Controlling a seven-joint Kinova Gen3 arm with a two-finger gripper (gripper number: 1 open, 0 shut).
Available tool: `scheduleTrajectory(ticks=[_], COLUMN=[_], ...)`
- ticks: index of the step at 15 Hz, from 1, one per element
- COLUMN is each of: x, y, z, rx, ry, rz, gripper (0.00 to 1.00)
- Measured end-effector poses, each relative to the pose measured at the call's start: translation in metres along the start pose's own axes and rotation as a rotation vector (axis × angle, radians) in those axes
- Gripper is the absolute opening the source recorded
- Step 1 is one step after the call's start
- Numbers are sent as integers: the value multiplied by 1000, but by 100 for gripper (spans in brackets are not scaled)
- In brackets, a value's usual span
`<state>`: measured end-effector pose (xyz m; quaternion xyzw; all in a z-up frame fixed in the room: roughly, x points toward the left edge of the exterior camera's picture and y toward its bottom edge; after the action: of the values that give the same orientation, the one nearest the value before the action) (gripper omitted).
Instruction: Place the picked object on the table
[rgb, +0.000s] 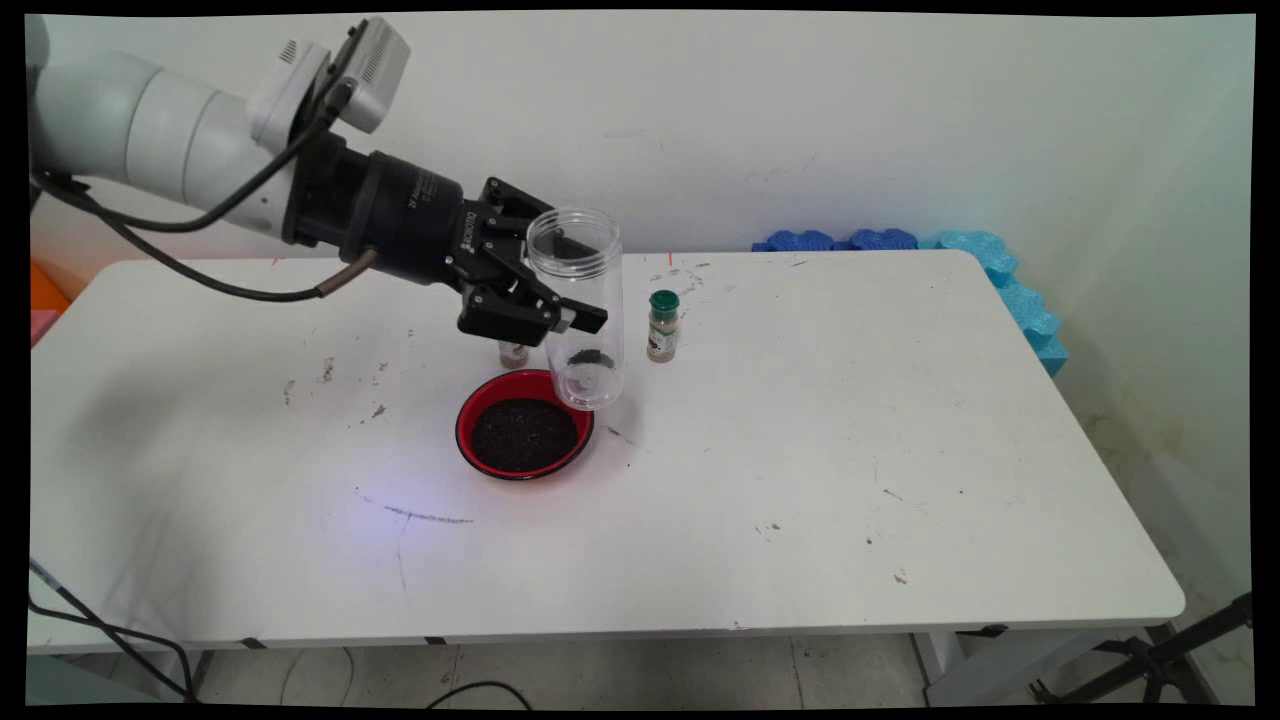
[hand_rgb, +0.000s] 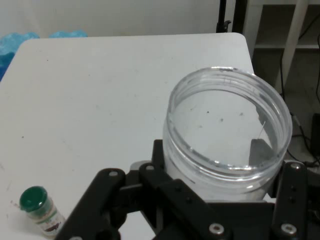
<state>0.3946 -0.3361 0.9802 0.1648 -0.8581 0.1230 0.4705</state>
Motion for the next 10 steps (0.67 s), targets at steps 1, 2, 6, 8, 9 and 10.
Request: scheduleTrajectory(ticks=[1, 2, 6, 8, 9, 10], x=[-1, -1, -6, -11, -13, -16], y=[0, 1, 6, 9, 10, 12], z=[2, 4, 16, 25, 30, 35], rx=[3, 5, 17, 26, 29, 32], ry=[-1, -2, -1, -1, -1, -1], rz=[0, 0, -9, -20, -26, -33], gripper=[0, 0, 0, 0, 0, 0])
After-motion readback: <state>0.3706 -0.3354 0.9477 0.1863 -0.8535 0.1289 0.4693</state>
